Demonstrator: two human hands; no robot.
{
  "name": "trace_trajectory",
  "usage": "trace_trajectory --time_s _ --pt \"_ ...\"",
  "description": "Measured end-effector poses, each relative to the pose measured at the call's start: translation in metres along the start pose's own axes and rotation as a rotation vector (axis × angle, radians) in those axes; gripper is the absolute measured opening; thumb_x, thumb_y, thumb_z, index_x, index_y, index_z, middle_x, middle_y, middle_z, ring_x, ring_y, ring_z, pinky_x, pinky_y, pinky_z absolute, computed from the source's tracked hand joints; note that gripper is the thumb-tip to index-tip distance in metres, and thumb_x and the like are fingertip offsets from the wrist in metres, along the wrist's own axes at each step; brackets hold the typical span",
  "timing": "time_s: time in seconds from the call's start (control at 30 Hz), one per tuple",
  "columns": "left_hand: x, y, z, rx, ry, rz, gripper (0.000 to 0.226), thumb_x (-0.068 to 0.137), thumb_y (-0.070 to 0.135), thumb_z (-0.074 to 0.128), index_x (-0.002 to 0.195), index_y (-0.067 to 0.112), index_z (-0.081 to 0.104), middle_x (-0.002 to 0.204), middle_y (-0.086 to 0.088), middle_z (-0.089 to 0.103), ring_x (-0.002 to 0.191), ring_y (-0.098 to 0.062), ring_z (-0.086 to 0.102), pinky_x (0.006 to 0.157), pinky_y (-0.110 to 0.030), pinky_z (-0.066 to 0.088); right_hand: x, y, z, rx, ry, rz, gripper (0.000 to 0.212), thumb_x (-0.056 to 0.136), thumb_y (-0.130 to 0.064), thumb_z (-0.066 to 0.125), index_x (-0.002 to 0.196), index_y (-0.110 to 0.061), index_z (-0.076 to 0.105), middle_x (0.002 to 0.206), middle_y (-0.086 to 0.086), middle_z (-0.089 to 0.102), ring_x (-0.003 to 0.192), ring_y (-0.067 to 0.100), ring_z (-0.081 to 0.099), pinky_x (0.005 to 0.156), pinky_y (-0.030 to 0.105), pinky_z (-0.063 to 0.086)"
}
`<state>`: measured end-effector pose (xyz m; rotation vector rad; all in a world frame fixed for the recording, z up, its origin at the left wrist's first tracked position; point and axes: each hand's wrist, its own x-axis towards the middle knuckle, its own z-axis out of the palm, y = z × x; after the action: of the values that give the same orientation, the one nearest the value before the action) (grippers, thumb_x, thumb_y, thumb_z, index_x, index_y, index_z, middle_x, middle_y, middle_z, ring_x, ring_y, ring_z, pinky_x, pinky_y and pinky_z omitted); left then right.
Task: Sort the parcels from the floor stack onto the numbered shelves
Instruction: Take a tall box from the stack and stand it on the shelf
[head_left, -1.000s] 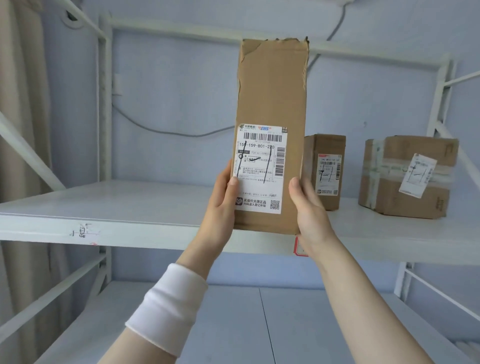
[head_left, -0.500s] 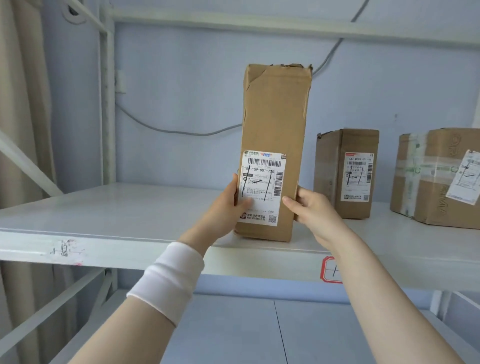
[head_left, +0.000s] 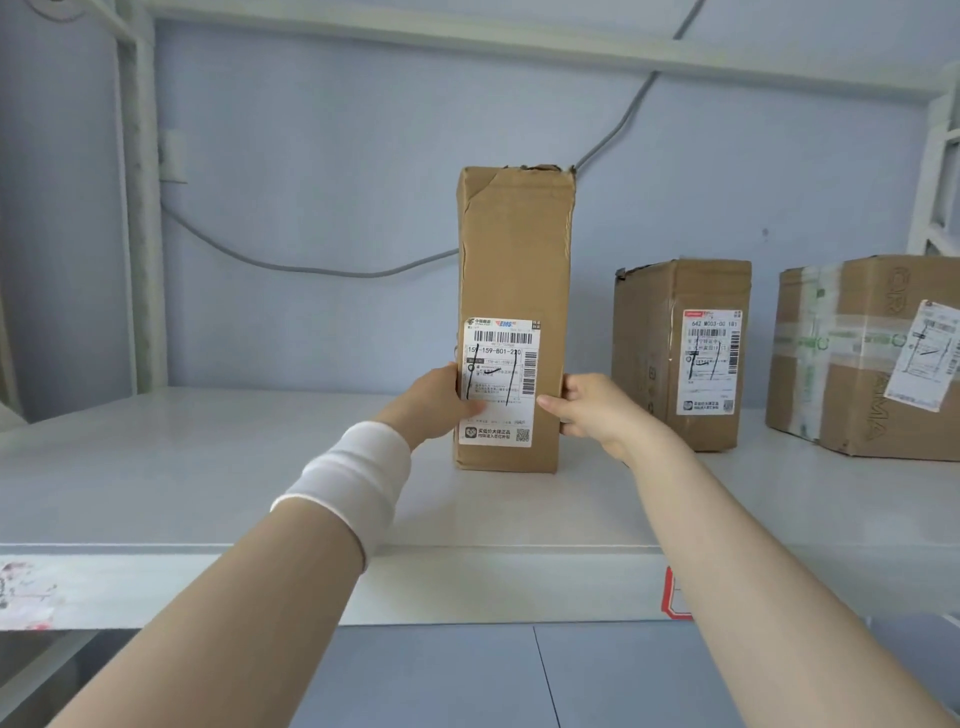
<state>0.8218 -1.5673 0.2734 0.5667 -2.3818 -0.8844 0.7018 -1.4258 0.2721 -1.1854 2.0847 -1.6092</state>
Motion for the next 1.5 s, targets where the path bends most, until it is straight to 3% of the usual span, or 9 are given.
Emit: trace_trajectory --time_s 0.13,0.3,0.47,0.63,0.77,0.87,1.03,1.17,1.5 --pt "0.015 -0.003 0.001 -0.002 0.001 -0.002 0.032 0.091 0.013 0.056 0.123 0.008 0.053 0.124 -0.012 0.060 0.115 -0.033 0.055 0.098 -0.042 0.047 0.013 -0.001 0.002 -0.016 0.013 0.044 0.032 0.095 -0.003 0.049 0.127 0.001 0.052 0.127 0.016 0.059 0.109 0.023 0.059 0.062 0.011 0.048" --pt "0.027 -0.007 0.004 -0.027 0.005 0.006 0.028 0.092 0.011 0.055 0.120 0.008 0.054 0.122 -0.012 0.061 0.114 -0.032 0.056 0.098 -0.042 0.046 0.030 0.007 0.004 -0.057 0.046 0.042 0.029 0.095 -0.005 0.050 0.123 -0.003 0.056 0.125 0.013 0.061 0.117 0.026 0.057 0.087 0.028 0.046" --pt "0.035 -0.011 0.007 -0.052 0.014 0.013 0.025 0.092 0.011 0.055 0.117 0.010 0.054 0.120 -0.011 0.061 0.112 -0.031 0.056 0.096 -0.044 0.048 0.039 0.011 0.006 -0.120 0.069 0.029 0.027 0.094 -0.010 0.053 0.120 -0.010 0.059 0.121 0.010 0.064 0.114 0.027 0.059 0.102 0.042 0.045" --pt "0.034 -0.009 0.011 -0.049 0.042 0.002 0.023 0.094 0.012 0.053 0.117 0.010 0.054 0.120 -0.011 0.061 0.114 -0.033 0.056 0.092 -0.034 0.046 0.039 0.013 0.009 -0.148 0.097 0.016 0.028 0.094 -0.015 0.053 0.121 -0.012 0.060 0.120 0.006 0.064 0.114 0.025 0.058 0.104 0.041 0.043" --pt "0.029 -0.004 0.013 -0.041 0.092 -0.034 0.032 0.094 0.016 0.053 0.124 0.006 0.050 0.125 -0.008 0.058 0.113 -0.029 0.055 0.081 -0.029 0.041 0.033 0.009 0.010 -0.218 0.130 0.007 0.032 0.095 -0.025 0.052 0.125 -0.015 0.057 0.116 0.000 0.062 0.098 0.015 0.058 0.084 0.025 0.042" --pt "0.023 0.000 0.008 -0.022 0.124 -0.049 0.047 0.093 0.022 0.057 0.134 0.005 0.040 0.138 -0.008 0.049 0.121 -0.025 0.050 0.088 -0.029 0.039 0.023 0.005 0.008 -0.282 0.167 0.032 0.055 0.094 -0.035 0.053 0.141 -0.008 0.041 0.144 0.007 0.045 0.131 0.024 0.043 0.106 0.031 0.033" --pt "-0.003 0.010 0.002 0.060 0.152 -0.039 0.073 0.092 0.030 0.057 0.148 0.006 0.017 0.153 -0.008 0.029 0.139 -0.024 0.032 0.109 -0.032 0.028 -0.005 -0.004 0.006 -0.428 0.211 0.006 0.062 0.094 -0.037 0.051 0.144 -0.005 0.032 0.150 0.009 0.036 0.138 0.025 0.034 0.108 0.032 0.029" --pt "-0.034 0.017 0.008 0.095 0.178 -0.018 0.070 0.092 0.028 0.057 0.148 0.007 0.019 0.151 -0.008 0.032 0.139 -0.022 0.031 0.108 -0.031 0.028 -0.031 -0.009 0.012 -0.500 0.200 -0.041 0.051 0.095 -0.033 0.052 0.135 -0.004 0.044 0.140 0.009 0.049 0.128 0.026 0.045 0.098 0.031 0.038" --pt "-0.104 0.024 0.016 0.344 0.131 0.019 0.057 0.093 0.034 0.054 0.143 0.015 0.033 0.141 -0.009 0.047 0.130 -0.028 0.043 0.105 -0.036 0.035 -0.105 -0.013 0.026 -0.629 0.216 -0.094 0.050 0.094 -0.035 0.051 0.136 -0.010 0.043 0.139 0.009 0.048 0.129 0.027 0.043 0.096 0.034 0.038"
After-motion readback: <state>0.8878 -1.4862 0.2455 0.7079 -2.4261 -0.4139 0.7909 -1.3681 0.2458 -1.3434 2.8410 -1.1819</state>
